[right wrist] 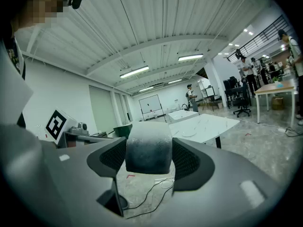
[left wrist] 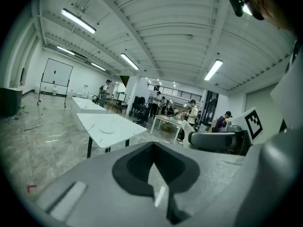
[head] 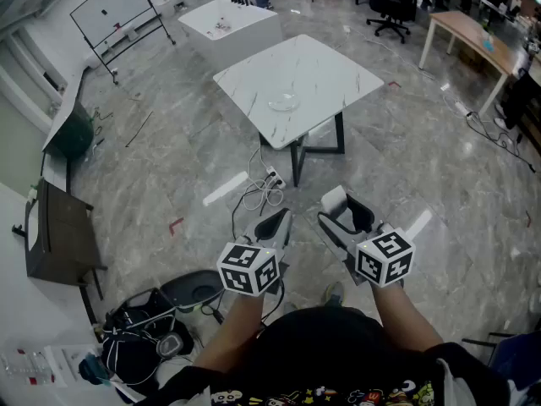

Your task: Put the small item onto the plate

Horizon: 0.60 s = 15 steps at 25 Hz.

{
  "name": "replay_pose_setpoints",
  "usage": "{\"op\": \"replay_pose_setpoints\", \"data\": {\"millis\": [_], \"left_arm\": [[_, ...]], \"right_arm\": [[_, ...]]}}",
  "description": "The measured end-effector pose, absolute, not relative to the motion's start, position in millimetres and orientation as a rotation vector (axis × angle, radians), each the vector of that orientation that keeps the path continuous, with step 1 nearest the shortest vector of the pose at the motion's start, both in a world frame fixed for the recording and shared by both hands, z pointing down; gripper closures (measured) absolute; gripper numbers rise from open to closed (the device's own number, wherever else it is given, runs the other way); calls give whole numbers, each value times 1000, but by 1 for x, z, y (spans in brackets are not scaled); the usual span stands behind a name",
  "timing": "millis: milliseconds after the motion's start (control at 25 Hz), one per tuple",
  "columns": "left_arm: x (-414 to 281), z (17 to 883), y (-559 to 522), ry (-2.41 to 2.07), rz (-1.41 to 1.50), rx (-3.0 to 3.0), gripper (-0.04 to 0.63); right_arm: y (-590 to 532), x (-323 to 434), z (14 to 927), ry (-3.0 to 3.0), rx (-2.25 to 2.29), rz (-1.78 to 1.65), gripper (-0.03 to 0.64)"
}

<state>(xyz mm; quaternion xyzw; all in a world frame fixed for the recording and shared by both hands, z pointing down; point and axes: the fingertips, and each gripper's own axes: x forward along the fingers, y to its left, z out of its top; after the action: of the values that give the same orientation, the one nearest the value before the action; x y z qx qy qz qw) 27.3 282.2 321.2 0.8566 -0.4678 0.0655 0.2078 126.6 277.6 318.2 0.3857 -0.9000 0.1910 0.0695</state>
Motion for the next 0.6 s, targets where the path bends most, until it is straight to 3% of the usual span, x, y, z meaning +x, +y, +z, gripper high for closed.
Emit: {"op": "replay_pose_setpoints", "data": {"millis": [600], "left_arm": [[77,307,238,-1422,164,2491,595]], "right_arm": [[231,167,319,-2766,1150,516,287]]}}
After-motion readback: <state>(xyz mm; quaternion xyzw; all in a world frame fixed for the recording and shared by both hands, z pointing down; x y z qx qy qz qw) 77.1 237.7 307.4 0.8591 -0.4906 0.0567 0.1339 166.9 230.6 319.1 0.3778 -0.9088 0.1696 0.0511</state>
